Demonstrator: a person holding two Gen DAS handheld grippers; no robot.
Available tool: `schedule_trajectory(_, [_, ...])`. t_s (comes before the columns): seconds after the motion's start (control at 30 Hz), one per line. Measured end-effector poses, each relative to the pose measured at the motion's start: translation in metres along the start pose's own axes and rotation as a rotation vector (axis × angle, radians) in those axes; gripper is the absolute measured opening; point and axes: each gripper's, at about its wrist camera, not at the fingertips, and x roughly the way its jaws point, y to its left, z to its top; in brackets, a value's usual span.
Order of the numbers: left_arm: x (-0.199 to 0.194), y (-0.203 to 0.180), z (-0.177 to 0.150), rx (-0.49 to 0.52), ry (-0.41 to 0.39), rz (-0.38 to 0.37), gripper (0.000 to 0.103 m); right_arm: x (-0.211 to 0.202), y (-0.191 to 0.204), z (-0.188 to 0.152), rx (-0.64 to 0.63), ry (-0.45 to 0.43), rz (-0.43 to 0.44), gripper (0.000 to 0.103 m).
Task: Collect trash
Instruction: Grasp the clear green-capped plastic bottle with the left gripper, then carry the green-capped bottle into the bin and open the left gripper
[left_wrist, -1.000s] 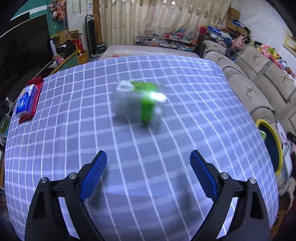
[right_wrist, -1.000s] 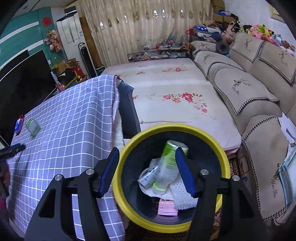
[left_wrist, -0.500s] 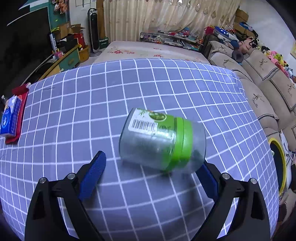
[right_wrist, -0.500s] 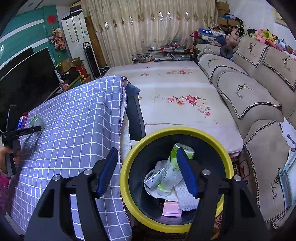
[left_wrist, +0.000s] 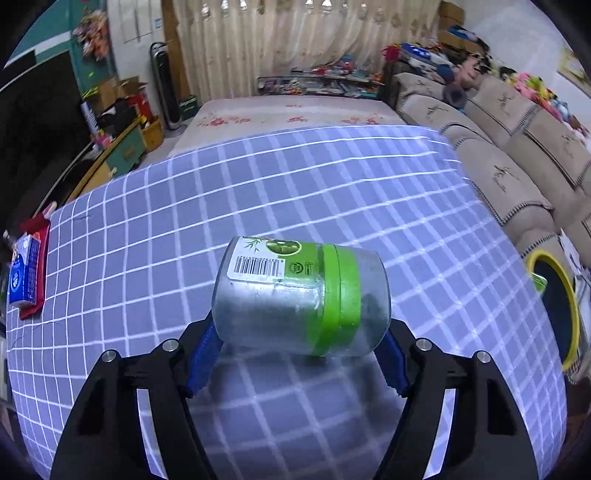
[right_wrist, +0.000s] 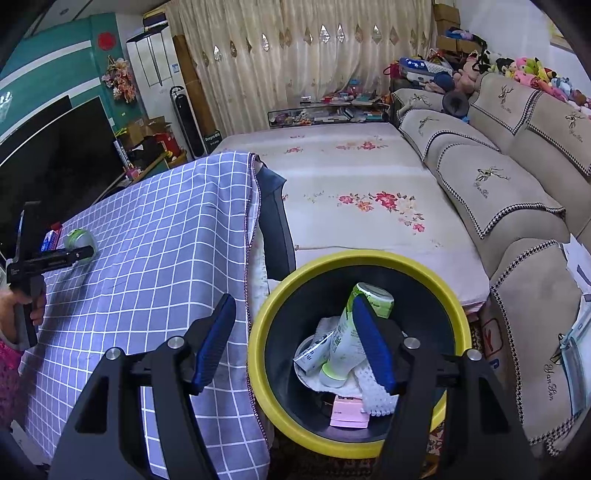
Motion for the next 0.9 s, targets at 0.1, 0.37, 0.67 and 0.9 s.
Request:
schedule_trajectory(0.1, [-0.014,-0.029,-0.003,0.041,-0.006,-0.042,0.072,-0.006,-0.005,-0.002,0.003,-0.011,-0.002,0.063])
schedule_trajectory(0.37, [-0.040,-0.138,-0.012,0.206,-0.009,-0.186,0.072,-0.032,-0.029,-0.021,0.034,-0.039,-0.052,0.063])
schedule_trajectory(0.67, [-0.037,-0.284,-0.020,0.410,0.031,-0.356,0.072,-0.068,-0.066,-0.046,0.083,-0.059,-0.128,0.063])
schedule_trajectory(0.9, [-0.015,-0.363,-0.028,0.491,0.129,-0.423,0.072,-0.081,-0.087,-0.058,0.120,-0.072,-0.147,0.064])
